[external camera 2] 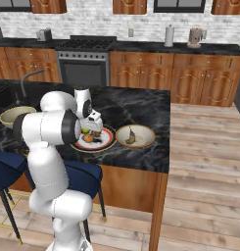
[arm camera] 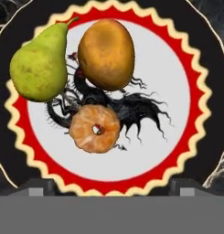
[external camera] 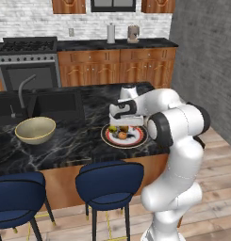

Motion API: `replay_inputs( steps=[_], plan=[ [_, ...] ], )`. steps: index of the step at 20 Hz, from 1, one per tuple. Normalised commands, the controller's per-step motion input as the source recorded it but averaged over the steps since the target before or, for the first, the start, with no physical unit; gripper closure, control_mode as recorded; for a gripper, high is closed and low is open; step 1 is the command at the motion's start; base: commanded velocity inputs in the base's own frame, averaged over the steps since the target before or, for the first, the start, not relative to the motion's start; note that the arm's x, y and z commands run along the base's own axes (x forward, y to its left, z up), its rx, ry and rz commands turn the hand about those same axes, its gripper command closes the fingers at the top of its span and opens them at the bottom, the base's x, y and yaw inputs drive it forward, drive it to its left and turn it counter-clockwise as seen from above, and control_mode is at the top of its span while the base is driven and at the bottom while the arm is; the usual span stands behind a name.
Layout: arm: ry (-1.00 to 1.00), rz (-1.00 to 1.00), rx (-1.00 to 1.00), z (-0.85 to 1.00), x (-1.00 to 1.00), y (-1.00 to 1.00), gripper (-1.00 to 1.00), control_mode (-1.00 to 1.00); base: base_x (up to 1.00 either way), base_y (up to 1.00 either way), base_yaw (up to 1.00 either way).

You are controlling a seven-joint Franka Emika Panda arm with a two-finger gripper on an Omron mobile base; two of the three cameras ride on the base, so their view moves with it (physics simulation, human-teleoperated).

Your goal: Take the fruits from the plate on the dining counter and place two fruits in each bowl.

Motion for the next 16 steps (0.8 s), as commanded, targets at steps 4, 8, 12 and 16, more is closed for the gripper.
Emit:
replay_inputs(
  steps=[4,8,12,16],
  plan=[
    [0.01,0.07,0.00,-0.28,0.34,0.11,-1.00,-1.00,0.00,0.00,0.00],
    [0.02,0.02,0.00,-0.23,0.06,0.00,-1.00,-1.00,0.00,0.00,0.00],
    [0.07,0.02,0.00,-0.26,0.03,0.02,-1.00,-1.00,0.00,0.00,0.00],
    [0.05,0.01,0.00,-0.22,0.01,0.00,-1.00,-1.00,0.00,0.00,0.00]
  ],
)
